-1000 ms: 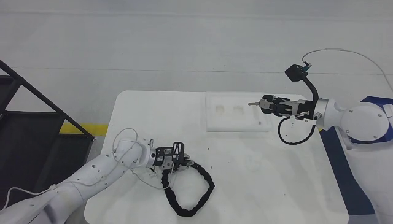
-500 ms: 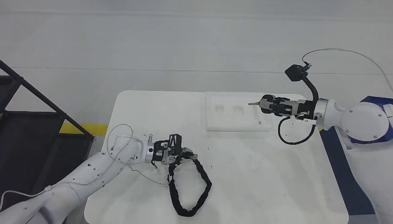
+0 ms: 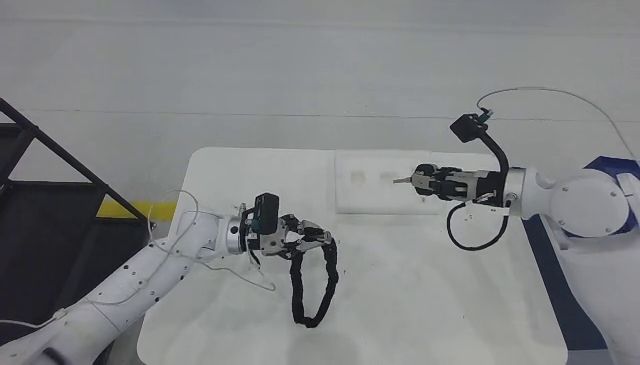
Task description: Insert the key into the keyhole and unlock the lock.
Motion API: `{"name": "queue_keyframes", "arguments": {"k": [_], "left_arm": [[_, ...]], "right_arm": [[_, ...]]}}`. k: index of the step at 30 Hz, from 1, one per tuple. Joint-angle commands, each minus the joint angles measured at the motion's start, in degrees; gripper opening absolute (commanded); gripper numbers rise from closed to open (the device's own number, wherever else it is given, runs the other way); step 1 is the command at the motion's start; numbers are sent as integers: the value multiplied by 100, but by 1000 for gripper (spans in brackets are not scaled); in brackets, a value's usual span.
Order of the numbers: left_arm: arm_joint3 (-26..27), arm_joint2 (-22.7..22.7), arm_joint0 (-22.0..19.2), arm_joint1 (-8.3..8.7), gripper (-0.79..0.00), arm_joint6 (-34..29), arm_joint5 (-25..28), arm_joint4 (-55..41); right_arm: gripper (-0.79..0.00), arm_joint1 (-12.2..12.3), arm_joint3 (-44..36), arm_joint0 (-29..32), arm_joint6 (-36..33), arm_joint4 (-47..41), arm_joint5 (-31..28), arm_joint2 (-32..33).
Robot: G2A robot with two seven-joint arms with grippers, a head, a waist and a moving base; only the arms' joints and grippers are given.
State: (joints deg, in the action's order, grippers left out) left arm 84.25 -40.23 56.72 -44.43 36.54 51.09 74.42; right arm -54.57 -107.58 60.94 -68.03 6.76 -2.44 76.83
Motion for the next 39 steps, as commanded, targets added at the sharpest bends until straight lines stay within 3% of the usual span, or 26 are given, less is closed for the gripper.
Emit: {"name": "queue_keyframes", "arguments": {"k": [1,11,23,39], "left_arm": [[130,-60,-30,-22,-785,-37,-71,-66],[464,-118,-319,-265,-785,-96,-281,-406],[-12,272,-760,-728,-785,-89,-638,-252],[21,238,-701,-735,-785,-39,-744,-340]], "right_arm": [[-785,8,-163,-20,-143,-158,72,10],[-785,47,-682,-136,-581,-747,638,13],[-785,78,-800,-125,-566,-885,855,-57],[-785,76,-809,-75,-453,-887,845,-67]]}}
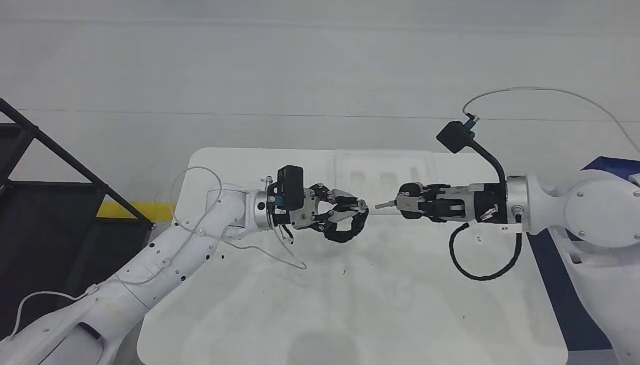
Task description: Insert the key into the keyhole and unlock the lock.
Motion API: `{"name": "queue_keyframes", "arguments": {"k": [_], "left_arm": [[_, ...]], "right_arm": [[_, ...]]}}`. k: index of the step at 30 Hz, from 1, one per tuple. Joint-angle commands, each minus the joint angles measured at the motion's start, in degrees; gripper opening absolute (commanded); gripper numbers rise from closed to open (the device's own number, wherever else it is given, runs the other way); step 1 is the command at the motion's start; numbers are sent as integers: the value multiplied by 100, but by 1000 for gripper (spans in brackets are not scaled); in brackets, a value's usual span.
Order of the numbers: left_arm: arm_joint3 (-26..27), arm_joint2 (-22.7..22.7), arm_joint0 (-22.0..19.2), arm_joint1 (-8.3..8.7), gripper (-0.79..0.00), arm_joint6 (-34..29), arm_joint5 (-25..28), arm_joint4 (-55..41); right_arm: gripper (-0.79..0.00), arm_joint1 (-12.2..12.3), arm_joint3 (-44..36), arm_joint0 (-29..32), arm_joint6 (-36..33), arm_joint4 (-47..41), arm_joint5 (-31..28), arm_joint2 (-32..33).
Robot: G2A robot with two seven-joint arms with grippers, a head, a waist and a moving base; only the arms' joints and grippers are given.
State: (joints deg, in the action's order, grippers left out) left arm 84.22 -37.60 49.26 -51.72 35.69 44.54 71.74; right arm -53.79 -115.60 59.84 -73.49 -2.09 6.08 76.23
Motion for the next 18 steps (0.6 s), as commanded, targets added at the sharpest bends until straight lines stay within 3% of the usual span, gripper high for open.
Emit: {"name": "queue_keyframes", "arguments": {"k": [1,9,18], "left_arm": [[35,-77,117,-13,-785,206,-202,-181],[-88,-42,255,-183,-785,1199,-985,527],[-465,263,172,-502,-785,1717,-1973,1303]], "right_arm": [[-785,3,-33,69,113,11,5,-17],[-785,75,-571,-108,-163,629,538,-51],[-785,134,-1045,-169,-242,1290,952,-216]]}}
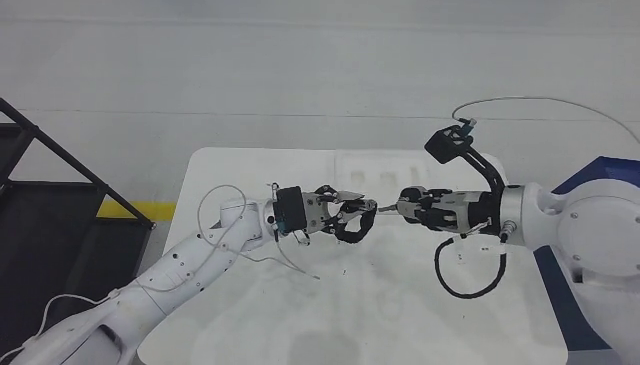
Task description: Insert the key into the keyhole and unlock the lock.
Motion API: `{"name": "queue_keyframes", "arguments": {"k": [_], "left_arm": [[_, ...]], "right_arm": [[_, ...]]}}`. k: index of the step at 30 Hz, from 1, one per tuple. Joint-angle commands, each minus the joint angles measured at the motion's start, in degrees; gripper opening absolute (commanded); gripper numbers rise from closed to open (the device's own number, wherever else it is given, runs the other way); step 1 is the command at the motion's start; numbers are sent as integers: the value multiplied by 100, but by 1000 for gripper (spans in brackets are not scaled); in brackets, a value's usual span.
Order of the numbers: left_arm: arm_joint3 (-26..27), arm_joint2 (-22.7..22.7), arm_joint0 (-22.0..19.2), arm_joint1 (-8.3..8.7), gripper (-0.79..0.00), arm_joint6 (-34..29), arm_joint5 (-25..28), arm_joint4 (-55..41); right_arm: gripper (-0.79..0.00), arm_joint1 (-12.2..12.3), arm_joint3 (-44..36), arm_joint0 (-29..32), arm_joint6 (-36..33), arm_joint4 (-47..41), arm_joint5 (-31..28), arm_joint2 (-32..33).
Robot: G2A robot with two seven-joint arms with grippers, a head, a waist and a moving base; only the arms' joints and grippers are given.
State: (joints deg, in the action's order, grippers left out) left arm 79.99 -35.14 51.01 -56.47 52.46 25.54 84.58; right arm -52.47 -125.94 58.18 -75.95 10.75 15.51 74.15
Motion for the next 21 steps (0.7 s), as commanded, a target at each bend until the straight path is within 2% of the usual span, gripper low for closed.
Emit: {"name": "queue_keyframes", "arguments": {"k": [1,10,21], "left_arm": [[-77,35,-10,-57,-785,64,-101,36],[-187,100,-31,-246,-785,-21,-223,211],[-237,-68,88,-350,-785,-67,-293,219]], "right_arm": [[-785,6,-24,-6,11,16,14,-16],[-785,25,-96,11,233,100,-20,-103],[-785,55,-151,47,369,222,150,-137]]}}
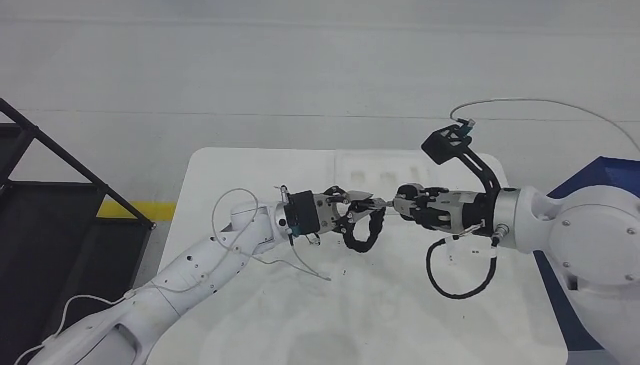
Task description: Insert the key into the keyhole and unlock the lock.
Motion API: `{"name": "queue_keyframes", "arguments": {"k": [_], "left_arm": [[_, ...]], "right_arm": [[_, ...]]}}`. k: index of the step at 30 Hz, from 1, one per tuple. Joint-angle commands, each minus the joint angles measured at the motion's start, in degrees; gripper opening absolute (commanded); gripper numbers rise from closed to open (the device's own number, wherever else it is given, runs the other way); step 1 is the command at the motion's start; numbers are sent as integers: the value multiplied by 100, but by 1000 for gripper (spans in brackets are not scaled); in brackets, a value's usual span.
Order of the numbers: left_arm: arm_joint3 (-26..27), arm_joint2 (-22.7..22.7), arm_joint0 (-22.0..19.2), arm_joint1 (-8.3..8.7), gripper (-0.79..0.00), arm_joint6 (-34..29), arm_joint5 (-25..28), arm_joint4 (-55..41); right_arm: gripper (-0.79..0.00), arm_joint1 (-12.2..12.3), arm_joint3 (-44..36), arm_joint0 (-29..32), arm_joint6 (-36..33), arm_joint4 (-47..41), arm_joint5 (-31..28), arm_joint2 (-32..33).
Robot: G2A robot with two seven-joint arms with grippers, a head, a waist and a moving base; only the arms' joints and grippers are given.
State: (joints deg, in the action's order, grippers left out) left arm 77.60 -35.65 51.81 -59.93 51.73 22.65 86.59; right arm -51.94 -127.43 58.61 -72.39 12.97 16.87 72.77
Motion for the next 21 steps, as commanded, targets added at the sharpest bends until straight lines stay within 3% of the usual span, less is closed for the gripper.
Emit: {"name": "queue_keyframes", "arguments": {"k": [1,21], "left_arm": [[3,-34,23,-10,-785,10,-7,32],[73,-358,217,-113,-785,-28,-35,297]], "right_arm": [[-785,5,-4,7,30,21,36,4],[-785,51,64,65,168,72,329,14]]}}
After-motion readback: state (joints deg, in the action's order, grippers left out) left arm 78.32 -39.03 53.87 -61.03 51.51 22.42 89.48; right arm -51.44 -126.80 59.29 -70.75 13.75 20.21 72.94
